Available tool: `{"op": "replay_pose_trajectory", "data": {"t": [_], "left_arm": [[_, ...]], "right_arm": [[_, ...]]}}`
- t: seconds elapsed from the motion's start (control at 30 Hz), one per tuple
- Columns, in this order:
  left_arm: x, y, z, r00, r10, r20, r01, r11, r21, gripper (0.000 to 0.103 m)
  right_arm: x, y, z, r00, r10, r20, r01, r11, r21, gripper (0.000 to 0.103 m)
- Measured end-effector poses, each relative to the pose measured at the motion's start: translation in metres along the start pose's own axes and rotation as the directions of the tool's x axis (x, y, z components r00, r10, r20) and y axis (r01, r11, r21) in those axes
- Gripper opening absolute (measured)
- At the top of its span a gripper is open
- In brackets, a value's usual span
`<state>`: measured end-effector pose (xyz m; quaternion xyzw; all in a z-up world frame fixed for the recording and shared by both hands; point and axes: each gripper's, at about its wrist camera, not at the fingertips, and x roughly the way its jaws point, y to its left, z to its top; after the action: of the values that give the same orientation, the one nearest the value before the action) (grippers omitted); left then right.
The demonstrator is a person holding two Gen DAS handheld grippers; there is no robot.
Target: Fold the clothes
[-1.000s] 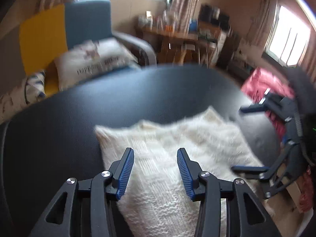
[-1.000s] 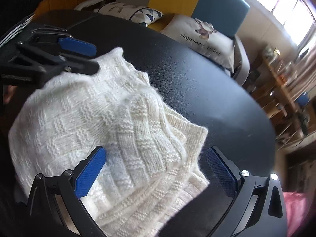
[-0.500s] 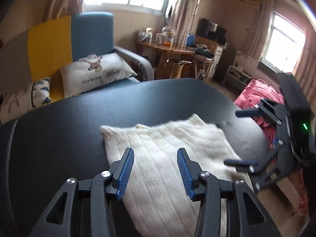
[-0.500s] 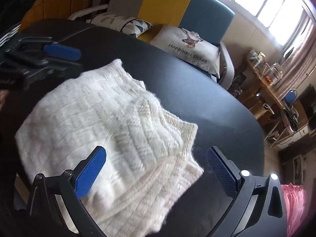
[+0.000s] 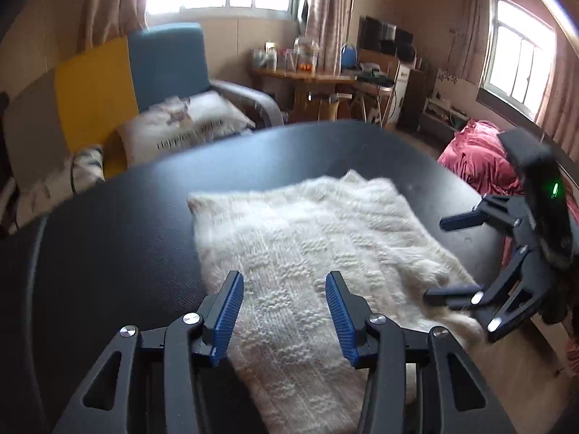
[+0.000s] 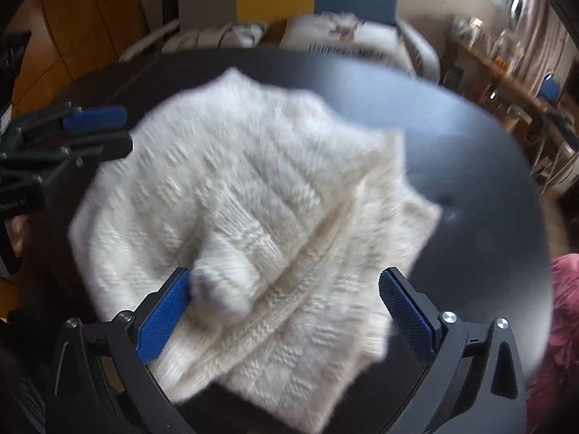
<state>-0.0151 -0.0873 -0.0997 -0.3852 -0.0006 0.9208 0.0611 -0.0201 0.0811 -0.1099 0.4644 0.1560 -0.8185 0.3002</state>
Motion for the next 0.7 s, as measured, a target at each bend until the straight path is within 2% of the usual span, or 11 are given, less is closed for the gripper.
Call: {"op": "replay_pose_trajectory", "data": {"t": [0.07, 0.13, 0.23, 0.33, 0.5, 0.7], "left_arm": [[-0.009, -0.004, -0.002, 1.0, 0.016, 0.007, -0.016, 1.0, 0.003, 0.047], [-0.008, -0.005, -0.006, 1.0, 0.024, -0.002, -0.024, 1.0, -0.002, 0.047], [-0.003, -0.006, -0.013, 0.999, 0.033, -0.021, -0.034, 0.999, -0.01, 0.048], [0.001, -0.006, -0.019, 0.998, 0.043, -0.04, -0.043, 0.999, -0.018, 0.048], [0.005, -0.006, -0.028, 0.996, 0.058, -0.063, -0.06, 0.998, -0.028, 0.048], [-0.004, -0.007, -0.024, 0.997, 0.07, -0.04, -0.071, 0.997, -0.018, 0.048]], "right_arm": [[-0.019, 0.0, 0.003, 0.999, 0.002, 0.049, -0.003, 1.0, 0.008, 0.103], [-0.02, 0.003, 0.003, 0.999, -0.01, 0.051, 0.01, 1.0, -0.001, 0.103], [0.016, 0.005, -0.008, 0.999, -0.006, -0.053, 0.005, 1.0, -0.009, 0.103], [0.046, 0.006, -0.02, 0.994, 0.014, -0.109, -0.014, 1.0, 0.003, 0.103], [0.036, 0.002, -0.011, 0.992, 0.028, -0.12, -0.026, 1.0, 0.013, 0.103], [-0.003, -0.005, 0.019, 1.0, 0.009, -0.01, -0.009, 1.0, -0.003, 0.103]]}}
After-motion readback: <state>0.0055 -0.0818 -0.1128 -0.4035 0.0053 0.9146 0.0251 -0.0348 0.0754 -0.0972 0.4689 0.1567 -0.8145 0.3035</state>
